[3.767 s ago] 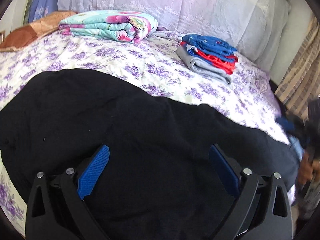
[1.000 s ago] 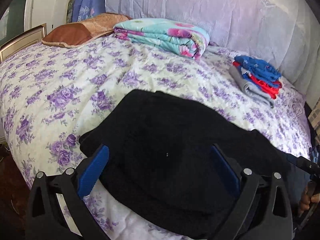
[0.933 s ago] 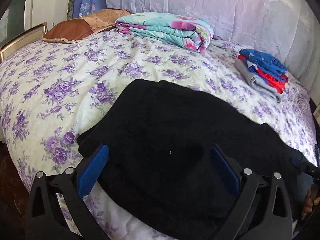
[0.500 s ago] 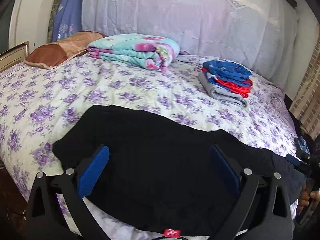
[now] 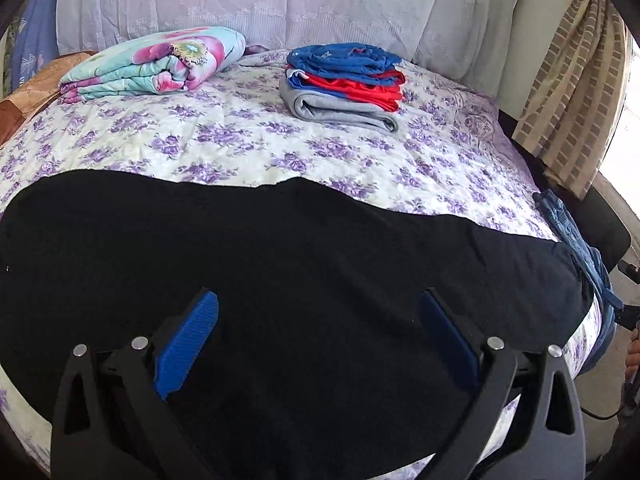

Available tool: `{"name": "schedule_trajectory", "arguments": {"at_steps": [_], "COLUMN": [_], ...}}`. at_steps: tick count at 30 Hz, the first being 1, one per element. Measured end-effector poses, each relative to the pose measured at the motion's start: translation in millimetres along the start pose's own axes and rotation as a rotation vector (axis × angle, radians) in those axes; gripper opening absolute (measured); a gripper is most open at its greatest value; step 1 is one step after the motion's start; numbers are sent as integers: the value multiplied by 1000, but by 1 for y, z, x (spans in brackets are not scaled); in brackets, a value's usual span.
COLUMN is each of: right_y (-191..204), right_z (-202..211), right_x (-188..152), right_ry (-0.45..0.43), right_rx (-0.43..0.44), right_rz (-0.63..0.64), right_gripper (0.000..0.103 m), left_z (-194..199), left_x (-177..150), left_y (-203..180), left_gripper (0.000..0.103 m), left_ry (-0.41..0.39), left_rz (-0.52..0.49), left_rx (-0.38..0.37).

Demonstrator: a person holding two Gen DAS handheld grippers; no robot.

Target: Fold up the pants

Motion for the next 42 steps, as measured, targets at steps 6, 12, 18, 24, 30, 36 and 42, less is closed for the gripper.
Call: {"name": "schedule_trajectory", "arguments": {"at_steps": [6, 12, 18, 24, 30, 36, 42], "right_y": [-44, -63, -58, -62, -50, -21, -47], "right_z": [-9, -37, -59, -68, -45, -28, -38], "right_x": [-6, -1, 23, 28, 28, 29, 19], "right_ry": [38, -3, -57, -123, -170, -201, -181], "right_rx": [39, 47, 27, 28, 119, 95, 81], "right_rz": [-174, -231, -183, -157, -148, -10, -88], "right_gripper": [85, 85, 84, 26, 19, 19, 19], "left_z": [-4, -5, -6, -2, -2, -32, -66], "left_x": [-8, -11, -13, -11, 8, 7, -16], "left_y": [12, 21, 20, 15, -21, -70, -82], "left_gripper": [98, 98, 98, 98, 98, 98, 99], "left_ry": [35, 45, 48, 22, -10, 55, 122], "left_rz": [53, 76, 62, 42, -42, -85, -228], "left_rx": [16, 39, 47, 28, 3, -53, 96]}}
Point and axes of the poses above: each gripper's, at about its wrist camera, not at the fingertips, and z roughly against the way its jaws point, y to its left, x to its top, the point moved 8 cm from there along -z, roughly the way its jaws point, and after that the axes turned 1 degree about -z, right-handed, at the moved point
